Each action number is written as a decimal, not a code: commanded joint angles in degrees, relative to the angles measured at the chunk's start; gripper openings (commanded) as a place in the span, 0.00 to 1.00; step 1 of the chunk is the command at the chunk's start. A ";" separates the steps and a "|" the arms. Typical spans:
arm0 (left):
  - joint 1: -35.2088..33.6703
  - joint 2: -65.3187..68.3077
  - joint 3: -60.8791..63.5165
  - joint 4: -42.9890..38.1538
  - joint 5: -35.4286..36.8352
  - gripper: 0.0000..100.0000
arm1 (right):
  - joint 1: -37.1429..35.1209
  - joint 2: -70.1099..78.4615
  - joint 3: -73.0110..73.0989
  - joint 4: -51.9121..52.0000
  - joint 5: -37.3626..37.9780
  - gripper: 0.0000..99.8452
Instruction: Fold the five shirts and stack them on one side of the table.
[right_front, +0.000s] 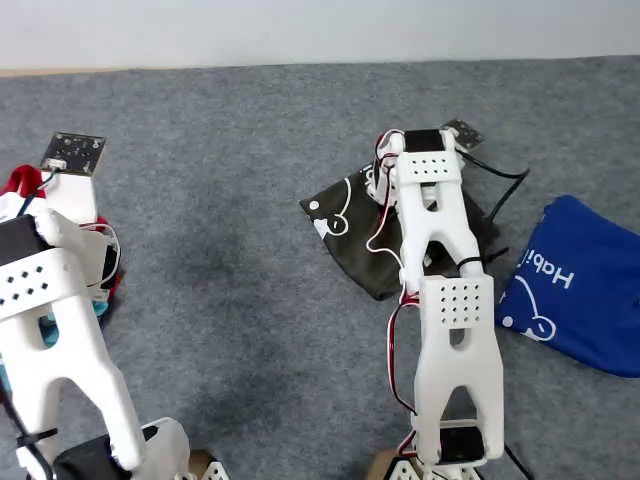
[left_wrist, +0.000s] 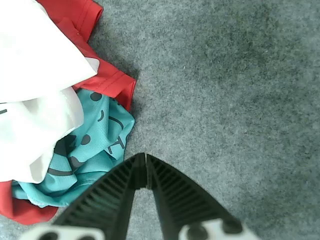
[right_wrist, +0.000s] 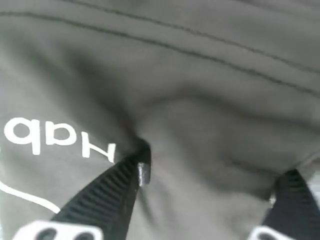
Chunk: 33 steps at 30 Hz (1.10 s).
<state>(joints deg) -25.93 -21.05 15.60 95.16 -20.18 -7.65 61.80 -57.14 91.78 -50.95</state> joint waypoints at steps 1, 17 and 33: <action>-0.09 -1.49 -0.13 -0.97 -0.53 0.01 | -0.13 2.42 -0.18 1.63 -0.35 0.16; -0.09 -1.93 -0.13 -0.53 -0.53 0.01 | 1.71 -5.85 -10.29 11.30 12.22 0.01; -0.18 -2.02 -0.31 -0.44 -0.53 0.01 | 10.42 -37.49 15.91 11.21 31.30 0.01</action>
<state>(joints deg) -25.93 -21.05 15.60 95.16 -20.26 -0.26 33.49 -43.08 100.66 -23.25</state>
